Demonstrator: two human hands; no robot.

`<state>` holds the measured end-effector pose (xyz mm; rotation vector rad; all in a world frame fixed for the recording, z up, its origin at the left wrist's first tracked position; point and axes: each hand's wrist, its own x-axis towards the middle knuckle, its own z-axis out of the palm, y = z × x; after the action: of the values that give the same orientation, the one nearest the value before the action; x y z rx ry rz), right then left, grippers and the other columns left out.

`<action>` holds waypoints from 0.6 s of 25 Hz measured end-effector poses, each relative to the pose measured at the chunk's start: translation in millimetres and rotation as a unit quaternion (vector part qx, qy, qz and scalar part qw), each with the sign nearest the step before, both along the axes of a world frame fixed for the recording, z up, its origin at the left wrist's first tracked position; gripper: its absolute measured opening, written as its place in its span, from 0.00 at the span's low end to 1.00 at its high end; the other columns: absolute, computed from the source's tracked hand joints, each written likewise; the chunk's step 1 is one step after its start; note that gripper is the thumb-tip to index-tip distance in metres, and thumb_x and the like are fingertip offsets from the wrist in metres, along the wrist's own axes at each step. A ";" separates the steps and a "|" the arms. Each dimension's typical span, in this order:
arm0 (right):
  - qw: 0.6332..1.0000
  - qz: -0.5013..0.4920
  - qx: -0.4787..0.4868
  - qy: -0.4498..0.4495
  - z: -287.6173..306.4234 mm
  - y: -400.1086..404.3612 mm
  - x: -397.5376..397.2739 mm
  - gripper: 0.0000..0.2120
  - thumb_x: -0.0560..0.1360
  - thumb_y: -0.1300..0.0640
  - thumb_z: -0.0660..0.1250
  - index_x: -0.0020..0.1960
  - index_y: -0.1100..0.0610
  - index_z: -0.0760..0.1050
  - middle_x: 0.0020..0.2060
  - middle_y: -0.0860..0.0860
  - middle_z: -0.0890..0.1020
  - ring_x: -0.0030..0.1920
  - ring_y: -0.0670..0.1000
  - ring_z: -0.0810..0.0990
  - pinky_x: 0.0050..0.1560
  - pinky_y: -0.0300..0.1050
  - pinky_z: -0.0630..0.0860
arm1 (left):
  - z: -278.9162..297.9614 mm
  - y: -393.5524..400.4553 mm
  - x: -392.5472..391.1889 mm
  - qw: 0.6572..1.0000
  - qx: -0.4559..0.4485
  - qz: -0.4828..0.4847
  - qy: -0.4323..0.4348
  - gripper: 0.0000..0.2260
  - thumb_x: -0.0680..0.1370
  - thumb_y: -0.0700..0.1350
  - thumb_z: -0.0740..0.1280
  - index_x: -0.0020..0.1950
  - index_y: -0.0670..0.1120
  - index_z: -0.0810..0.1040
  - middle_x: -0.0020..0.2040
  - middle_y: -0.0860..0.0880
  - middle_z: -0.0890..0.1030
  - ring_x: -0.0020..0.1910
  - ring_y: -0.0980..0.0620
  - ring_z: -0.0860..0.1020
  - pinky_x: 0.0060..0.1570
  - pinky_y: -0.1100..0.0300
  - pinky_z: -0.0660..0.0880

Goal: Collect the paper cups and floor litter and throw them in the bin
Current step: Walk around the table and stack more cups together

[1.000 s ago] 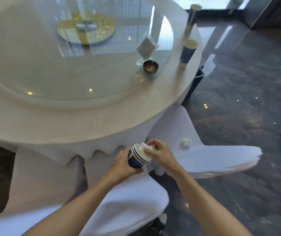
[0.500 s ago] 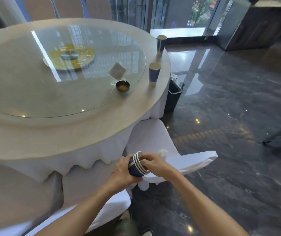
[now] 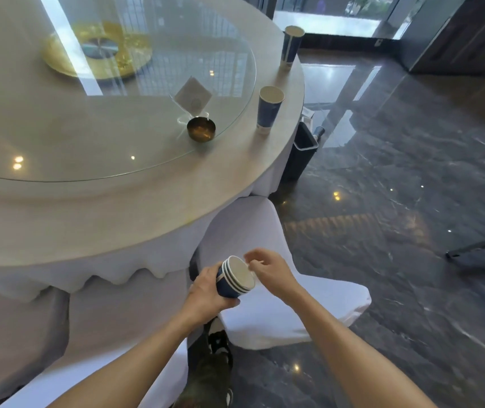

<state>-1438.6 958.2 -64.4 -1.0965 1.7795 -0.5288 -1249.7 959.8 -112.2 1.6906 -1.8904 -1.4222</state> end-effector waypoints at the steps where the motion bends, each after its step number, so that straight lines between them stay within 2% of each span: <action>1: 1.000 0.004 0.000 0.026 -8.4 -11.9 -13.0 0.16 0.79 0.57 0.65 0.66 0.53 0.80 0.63 0.50 0.83 0.61 0.52 0.82 0.60 0.49 0.79 | -9.4 -10.4 -7.3 1.000 0.004 0.008 -0.001 0.42 0.61 0.54 0.82 0.73 0.56 0.70 0.58 0.53 0.74 0.60 0.47 0.78 0.62 0.44 0.78; 4: 0.987 0.073 0.029 0.142 -38.1 -44.8 -54.7 0.28 0.78 0.48 0.68 0.77 0.48 0.69 0.76 0.49 0.71 0.74 0.53 0.70 0.70 0.51 0.70 | -31.5 -38.2 -26.7 0.999 0.019 0.034 -0.001 0.42 0.63 0.54 0.83 0.74 0.53 0.71 0.59 0.52 0.74 0.62 0.46 0.77 0.65 0.44 0.76; 7: 0.935 0.198 0.065 0.287 -74.2 -76.5 -87.1 0.34 0.77 0.42 0.65 0.81 0.44 0.59 0.82 0.52 0.59 0.80 0.60 0.58 0.75 0.63 0.60 | -50.0 -62.4 -37.7 0.998 0.039 0.052 -0.010 0.41 0.64 0.52 0.84 0.74 0.54 0.71 0.61 0.51 0.73 0.63 0.46 0.77 0.65 0.46 0.76; 9: 0.911 0.243 0.101 0.318 -98.7 -90.0 -104.6 0.36 0.78 0.41 0.65 0.82 0.42 0.54 0.83 0.53 0.50 0.82 0.63 0.48 0.76 0.69 0.53 | -59.6 -73.8 -40.8 0.997 0.052 0.061 -0.017 0.41 0.64 0.52 0.84 0.73 0.54 0.70 0.61 0.51 0.73 0.63 0.45 0.77 0.65 0.45 0.76; 11: 0.900 0.266 0.123 0.323 -131.5 -102.2 -119.7 0.40 0.77 0.41 0.67 0.82 0.41 0.50 0.84 0.53 0.43 0.82 0.65 0.43 0.77 0.72 0.50 | -75.4 -83.0 -44.5 0.995 0.068 0.066 -0.026 0.40 0.64 0.52 0.84 0.72 0.54 0.70 0.60 0.52 0.72 0.63 0.46 0.76 0.64 0.46 0.77; 15: 0.883 0.309 0.131 0.329 -198.7 -129.3 -131.6 0.45 0.77 0.44 0.70 0.83 0.40 0.44 0.83 0.55 0.37 0.81 0.66 0.39 0.75 0.76 0.51 | -115.1 -100.3 -51.4 0.992 0.081 0.090 -0.046 0.41 0.64 0.49 0.85 0.74 0.50 0.70 0.63 0.47 0.73 0.65 0.43 0.76 0.65 0.48 0.74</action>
<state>-1570.2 828.9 -263.1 -1.6669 1.8201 0.5257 -1301.2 859.5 -227.3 1.9780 -1.6558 -1.4832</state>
